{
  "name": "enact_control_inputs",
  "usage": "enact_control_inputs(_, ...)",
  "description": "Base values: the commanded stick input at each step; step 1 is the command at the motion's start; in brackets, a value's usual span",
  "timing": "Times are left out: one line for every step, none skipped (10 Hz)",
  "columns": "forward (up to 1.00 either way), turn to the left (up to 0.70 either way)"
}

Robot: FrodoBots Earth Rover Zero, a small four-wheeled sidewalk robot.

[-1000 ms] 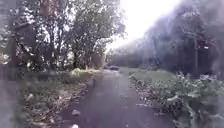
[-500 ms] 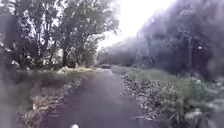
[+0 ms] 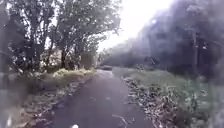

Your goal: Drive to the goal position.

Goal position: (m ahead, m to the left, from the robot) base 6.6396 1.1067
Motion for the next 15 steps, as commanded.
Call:
enact_control_inputs(0.85,0.33)
enact_control_inputs(0.85,0.32)
enact_control_inputs(0.85,0.02)
enact_control_inputs(0.85,0.01)
enact_control_inputs(0.85,0.0)
enact_control_inputs(0.85,0.01)
enact_control_inputs(0.85,0.0)
enact_control_inputs(0.85,0.01)
enact_control_inputs(0.85,0.02)
enact_control_inputs(0.85,0.0)
enact_control_inputs(0.85,0.0)
enact_control_inputs(0.85,0.0)
enact_control_inputs(0.85,0.0)
enact_control_inputs(0.85,0.0)
enact_control_inputs(0.85,0.0)
